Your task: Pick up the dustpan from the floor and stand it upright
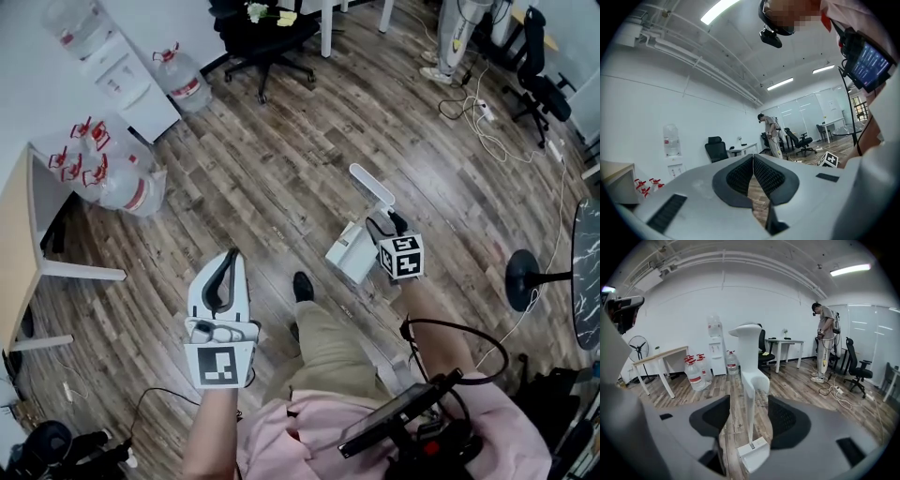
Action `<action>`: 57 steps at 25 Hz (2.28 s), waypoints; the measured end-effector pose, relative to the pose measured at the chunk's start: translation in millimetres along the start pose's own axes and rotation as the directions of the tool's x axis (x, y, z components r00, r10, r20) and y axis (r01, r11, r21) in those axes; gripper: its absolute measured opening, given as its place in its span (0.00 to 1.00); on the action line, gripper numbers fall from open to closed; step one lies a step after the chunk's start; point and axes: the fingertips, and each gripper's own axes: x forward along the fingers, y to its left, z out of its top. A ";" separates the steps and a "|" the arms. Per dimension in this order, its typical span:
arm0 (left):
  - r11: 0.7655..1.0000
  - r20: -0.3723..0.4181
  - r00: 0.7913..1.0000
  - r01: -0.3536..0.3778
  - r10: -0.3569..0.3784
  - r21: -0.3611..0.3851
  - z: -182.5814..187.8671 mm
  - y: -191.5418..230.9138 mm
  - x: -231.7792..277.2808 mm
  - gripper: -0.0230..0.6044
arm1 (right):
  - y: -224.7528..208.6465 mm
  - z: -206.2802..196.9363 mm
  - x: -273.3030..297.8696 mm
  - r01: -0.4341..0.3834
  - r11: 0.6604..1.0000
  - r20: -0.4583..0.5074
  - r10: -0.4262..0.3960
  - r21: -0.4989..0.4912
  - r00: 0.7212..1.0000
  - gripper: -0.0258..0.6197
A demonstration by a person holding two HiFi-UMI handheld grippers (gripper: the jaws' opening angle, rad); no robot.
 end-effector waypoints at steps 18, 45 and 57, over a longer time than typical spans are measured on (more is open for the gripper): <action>0.986 0.127 0.978 -0.158 0.163 -0.047 106.9 -73.3 -12.1 0.06 | 58.7 141.5 -202.6 -0.156 0.977 0.339 0.196 -0.142 0.920 0.19; 0.992 0.191 0.978 -0.101 0.085 0.075 204.2 -257.5 -4.7 0.06 | 10.1 207.7 -383.0 -0.105 0.964 0.597 0.235 -0.244 0.767 0.04; 0.993 0.181 0.981 -0.083 0.067 0.080 204.3 -255.7 -0.1 0.06 | 12.4 212.3 -381.5 -0.105 0.964 0.600 0.235 -0.243 0.765 0.04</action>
